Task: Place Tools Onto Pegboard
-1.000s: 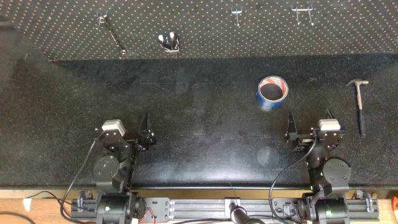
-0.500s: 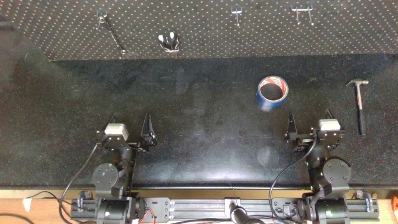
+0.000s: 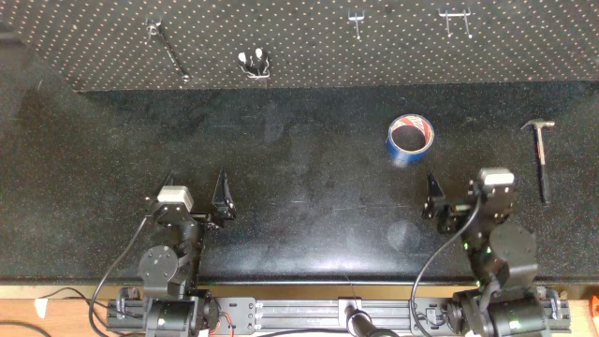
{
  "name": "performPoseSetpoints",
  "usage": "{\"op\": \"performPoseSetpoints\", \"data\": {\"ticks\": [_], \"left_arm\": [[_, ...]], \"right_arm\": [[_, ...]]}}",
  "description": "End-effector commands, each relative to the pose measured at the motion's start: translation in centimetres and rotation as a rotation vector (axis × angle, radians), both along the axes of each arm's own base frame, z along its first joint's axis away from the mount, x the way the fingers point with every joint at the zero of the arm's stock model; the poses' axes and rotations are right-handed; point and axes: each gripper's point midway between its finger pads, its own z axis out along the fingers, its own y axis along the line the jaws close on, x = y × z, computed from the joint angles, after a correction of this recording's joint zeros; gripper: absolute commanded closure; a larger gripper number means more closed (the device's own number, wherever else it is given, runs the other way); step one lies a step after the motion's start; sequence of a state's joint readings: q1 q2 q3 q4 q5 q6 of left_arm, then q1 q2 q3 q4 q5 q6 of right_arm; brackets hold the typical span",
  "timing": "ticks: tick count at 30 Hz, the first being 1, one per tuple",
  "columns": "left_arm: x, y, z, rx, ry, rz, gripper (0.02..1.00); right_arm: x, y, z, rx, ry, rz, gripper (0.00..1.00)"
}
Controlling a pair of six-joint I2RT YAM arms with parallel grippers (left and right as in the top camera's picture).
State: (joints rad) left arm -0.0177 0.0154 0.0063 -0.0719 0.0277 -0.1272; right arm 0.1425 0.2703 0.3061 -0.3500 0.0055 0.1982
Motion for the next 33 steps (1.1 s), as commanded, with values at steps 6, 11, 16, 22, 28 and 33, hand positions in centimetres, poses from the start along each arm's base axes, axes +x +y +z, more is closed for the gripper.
{"op": "performPoseSetpoints", "data": {"ticks": [6, 11, 16, 22, 28, 33], "left_arm": [[-0.1, -0.3, 0.0, 0.015, -0.004, -0.016, 0.023], [-0.1, -0.3, 0.0, 0.015, -0.004, -0.016, 0.023], [-0.1, -0.3, 0.0, 0.015, -0.004, -0.016, 0.023], [-0.1, -0.3, 0.0, 0.015, -0.004, -0.016, 0.023], [-0.1, -0.3, 0.0, 0.015, -0.004, -0.016, 0.023], [-0.1, -0.3, 0.0, 0.015, -0.004, -0.016, 0.023]], "right_arm": [[8.1, 8.4, 5.5, -0.058, 0.268, 0.2, 0.023], [10.1, 9.8, 0.9, -0.122, 0.539, 0.214, 0.023], [10.8, 10.8, -5.0, -0.097, 0.726, 0.2, 0.023], [10.6, 10.7, -9.7, -0.076, 0.868, 0.139, 0.023], [10.6, 10.1, -11.6, -0.108, 0.911, 0.104, 0.08], [10.6, 9.7, -12.0, -0.128, 0.921, 0.087, 0.538]]}}
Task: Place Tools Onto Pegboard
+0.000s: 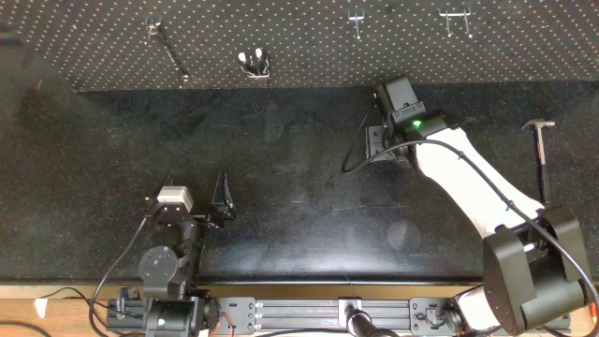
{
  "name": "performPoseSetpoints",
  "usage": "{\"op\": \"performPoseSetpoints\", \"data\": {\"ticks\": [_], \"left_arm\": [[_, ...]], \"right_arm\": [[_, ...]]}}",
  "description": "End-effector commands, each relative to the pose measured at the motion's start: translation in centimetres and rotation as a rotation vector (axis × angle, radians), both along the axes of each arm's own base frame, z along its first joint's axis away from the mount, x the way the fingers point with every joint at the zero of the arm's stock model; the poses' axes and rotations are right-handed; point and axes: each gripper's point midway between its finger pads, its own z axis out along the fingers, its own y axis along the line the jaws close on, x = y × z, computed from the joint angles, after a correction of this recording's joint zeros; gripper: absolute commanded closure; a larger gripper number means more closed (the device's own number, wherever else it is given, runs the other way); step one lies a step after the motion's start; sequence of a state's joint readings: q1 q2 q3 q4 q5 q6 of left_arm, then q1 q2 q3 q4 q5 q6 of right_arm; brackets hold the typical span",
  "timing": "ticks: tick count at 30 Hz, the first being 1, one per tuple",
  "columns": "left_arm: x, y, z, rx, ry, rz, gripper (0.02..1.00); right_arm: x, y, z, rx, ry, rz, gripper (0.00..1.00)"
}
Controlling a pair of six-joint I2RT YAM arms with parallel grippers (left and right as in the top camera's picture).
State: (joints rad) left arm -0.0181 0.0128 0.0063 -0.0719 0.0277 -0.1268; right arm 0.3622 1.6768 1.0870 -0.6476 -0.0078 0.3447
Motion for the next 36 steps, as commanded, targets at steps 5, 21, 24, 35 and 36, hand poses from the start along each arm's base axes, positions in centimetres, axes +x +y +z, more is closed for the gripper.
{"op": "performPoseSetpoints", "data": {"ticks": [5, 21, 24, 35, 36], "left_arm": [[-0.1, -0.3, 0.0, 0.015, -0.001, -0.015, 0.023], [-0.1, -0.3, 0.0, 0.015, -0.002, -0.015, 0.023], [-0.1, -0.3, 0.0, 0.015, -0.001, -0.015, 0.023], [-0.1, -0.3, 0.0, 0.015, -0.001, -0.015, 0.023], [-0.1, -0.3, 0.0, 0.015, -0.001, -0.015, 0.023]], "right_arm": [[-0.2, -0.4, -1.0, -0.039, 0.038, -0.013, 0.919], [5.3, 7.3, 25.1, 0.209, -0.957, 0.052, 0.925], [7.4, 8.3, 23.3, 0.188, -0.966, 0.054, 0.923], [10.8, 10.4, 20.6, 0.093, -1.042, 0.147, 0.829], [10.8, 10.4, 20.6, 0.093, -1.042, 0.147, 0.746]]}}
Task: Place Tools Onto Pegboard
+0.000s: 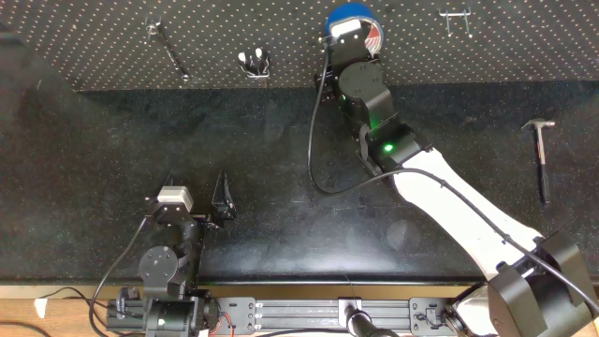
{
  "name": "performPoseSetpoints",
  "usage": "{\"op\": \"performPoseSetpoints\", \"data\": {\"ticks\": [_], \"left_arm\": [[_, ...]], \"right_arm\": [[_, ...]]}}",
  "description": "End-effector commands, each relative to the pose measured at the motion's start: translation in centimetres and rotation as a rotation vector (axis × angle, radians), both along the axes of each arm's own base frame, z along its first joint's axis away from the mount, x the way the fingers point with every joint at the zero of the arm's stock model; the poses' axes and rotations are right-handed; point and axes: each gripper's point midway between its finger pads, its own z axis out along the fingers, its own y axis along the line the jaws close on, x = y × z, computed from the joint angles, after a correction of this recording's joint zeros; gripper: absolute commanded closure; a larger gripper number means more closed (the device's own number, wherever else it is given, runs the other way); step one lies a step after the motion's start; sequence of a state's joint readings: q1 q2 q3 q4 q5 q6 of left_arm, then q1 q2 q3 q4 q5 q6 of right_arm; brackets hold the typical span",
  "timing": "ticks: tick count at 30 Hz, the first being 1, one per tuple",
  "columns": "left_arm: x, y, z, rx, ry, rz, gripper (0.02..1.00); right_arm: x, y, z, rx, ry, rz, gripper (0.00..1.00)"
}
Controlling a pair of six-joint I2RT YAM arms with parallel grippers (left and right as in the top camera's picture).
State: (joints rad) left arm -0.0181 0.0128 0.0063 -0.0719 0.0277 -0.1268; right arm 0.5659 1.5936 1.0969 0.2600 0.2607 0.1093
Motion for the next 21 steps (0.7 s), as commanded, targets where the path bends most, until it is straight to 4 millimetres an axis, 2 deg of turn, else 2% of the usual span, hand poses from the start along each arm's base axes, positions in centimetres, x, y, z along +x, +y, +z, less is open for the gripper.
{"op": "performPoseSetpoints", "data": {"ticks": [1, 3, 6, 7, 9, 10, 11, 12, 13, 14, 15, 17, 18, 19, 21], "left_arm": [[-0.1, -0.3, 0.0, 0.015, -0.002, -0.015, 0.023], [-0.1, -0.3, 0.0, 0.015, -0.002, -0.015, 0.023], [-0.1, -0.3, 0.0, 0.015, -0.001, -0.015, 0.023], [-0.1, -0.3, 0.0, 0.015, -0.002, -0.015, 0.023], [-0.1, -0.3, 0.0, 0.015, -0.001, -0.015, 0.023], [-0.1, -0.3, 0.0, 0.015, -0.002, -0.015, 0.023], [-0.1, -0.3, 0.0, 0.015, -0.001, -0.015, 0.023], [-0.1, -0.3, 0.0, 0.015, -0.002, -0.015, 0.023], [-0.1, -0.3, 0.0, 0.015, -0.002, -0.015, 0.023], [-0.1, -0.3, 0.0, 0.015, -0.001, -0.015, 0.02], [-0.1, -0.3, 0.0, 0.015, -0.002, -0.015, 0.023], [-0.1, -0.3, 0.0, 0.015, -0.002, -0.015, 0.02], [-0.1, -0.3, 0.0, 0.015, -0.002, -0.015, 0.023], [-0.1, -0.3, 0.0, 0.015, -0.001, -0.015, 0.025], [-0.1, -0.3, 0.0, 0.015, -0.002, -0.015, 0.023]], "right_arm": [[0.0, 0.2, 0.6, -0.007, -0.019, -0.001, 0.706], [-0.1, 0.5, 0.6, -0.006, -0.019, 0.006, 0.709], [-1.0, 2.1, 0.1, -0.002, 0.007, 0.094, 0.704], [-1.7, 1.9, -0.9, -0.031, 0.06, 0.101, 0.706], [-3.2, 1.1, -0.8, -0.058, 0.111, 0.111, 0.7], [-5.2, -0.2, -0.1, -0.085, 0.157, 0.111, 0.606], [-7.2, -1.6, 0.1, -0.115, 0.208, 0.109, 0.395], [-8.6, -2.7, 0.1, -0.136, 0.244, 0.108, 0.137], [-10.9, -4.6, -0.3, -0.177, 0.315, 0.098, 0.001], [-14.3, -8.9, -2.4, -0.252, 0.472, 0.046, 0.001], [-15.6, -12.1, -3.9, -0.282, 0.578, -0.021, 0.001], [-16.6, -19.1, -5.8, -0.27, 0.731, -0.219, 0.003], [-16.9, -22.9, -6.5, -0.257, 0.789, -0.323, 0.115], [-17.3, -27.8, -7.6, -0.253, 0.865, -0.441, 0.163], [-18.3, -34.6, -10.5, -0.279, 1.005, -0.54, 0.172]]}}
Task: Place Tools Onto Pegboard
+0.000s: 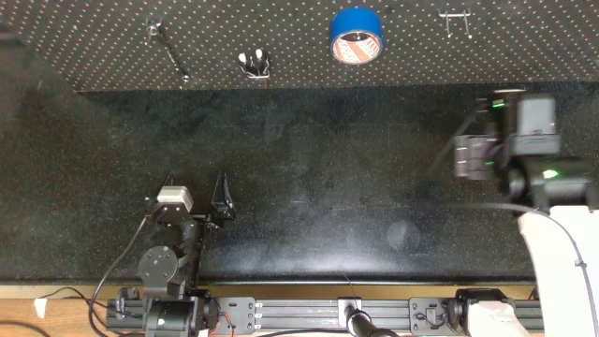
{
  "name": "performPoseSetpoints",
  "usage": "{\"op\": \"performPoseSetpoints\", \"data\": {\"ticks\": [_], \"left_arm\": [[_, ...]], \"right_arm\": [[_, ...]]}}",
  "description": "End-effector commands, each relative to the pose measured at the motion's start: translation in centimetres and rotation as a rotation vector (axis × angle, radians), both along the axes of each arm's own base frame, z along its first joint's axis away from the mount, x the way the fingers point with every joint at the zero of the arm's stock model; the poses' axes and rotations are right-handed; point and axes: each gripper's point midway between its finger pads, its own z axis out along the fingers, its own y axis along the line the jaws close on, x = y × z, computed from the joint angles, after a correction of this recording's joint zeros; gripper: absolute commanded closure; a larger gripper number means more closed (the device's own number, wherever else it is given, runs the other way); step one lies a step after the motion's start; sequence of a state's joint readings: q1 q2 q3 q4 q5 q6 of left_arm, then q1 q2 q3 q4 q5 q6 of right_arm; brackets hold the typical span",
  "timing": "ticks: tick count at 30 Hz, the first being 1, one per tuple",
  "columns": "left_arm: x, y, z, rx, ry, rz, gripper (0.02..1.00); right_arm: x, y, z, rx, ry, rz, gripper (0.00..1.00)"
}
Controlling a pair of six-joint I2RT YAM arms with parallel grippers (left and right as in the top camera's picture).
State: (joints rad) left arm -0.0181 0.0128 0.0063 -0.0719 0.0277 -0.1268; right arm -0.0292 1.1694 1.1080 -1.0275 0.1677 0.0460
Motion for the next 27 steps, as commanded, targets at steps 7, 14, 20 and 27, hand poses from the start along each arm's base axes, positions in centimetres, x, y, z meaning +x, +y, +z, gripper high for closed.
{"op": "performPoseSetpoints", "data": {"ticks": [7, 14, 20, 27], "left_arm": [[-0.1, -0.3, 0.0, 0.015, -0.001, -0.015, 0.023], [-0.1, -0.3, 0.0, 0.015, -0.001, -0.015, 0.023], [-0.1, -0.3, 0.0, 0.015, -0.001, -0.015, 0.023], [-0.1, -0.3, 0.0, 0.015, -0.002, -0.015, 0.023]], "right_arm": [[-0.2, -15.2, -11.7, 0.063, 0.276, -0.036, 0.172], [0.2, -13.7, -15.2, 0.199, 0.312, 0.02, 0.172], [-2.6, -14.8, -15.5, 0.247, 0.361, -0.032, 0.172], [-3.0, -14.8, -16.5, 0.239, 0.396, 0.07, 0.169]]}}
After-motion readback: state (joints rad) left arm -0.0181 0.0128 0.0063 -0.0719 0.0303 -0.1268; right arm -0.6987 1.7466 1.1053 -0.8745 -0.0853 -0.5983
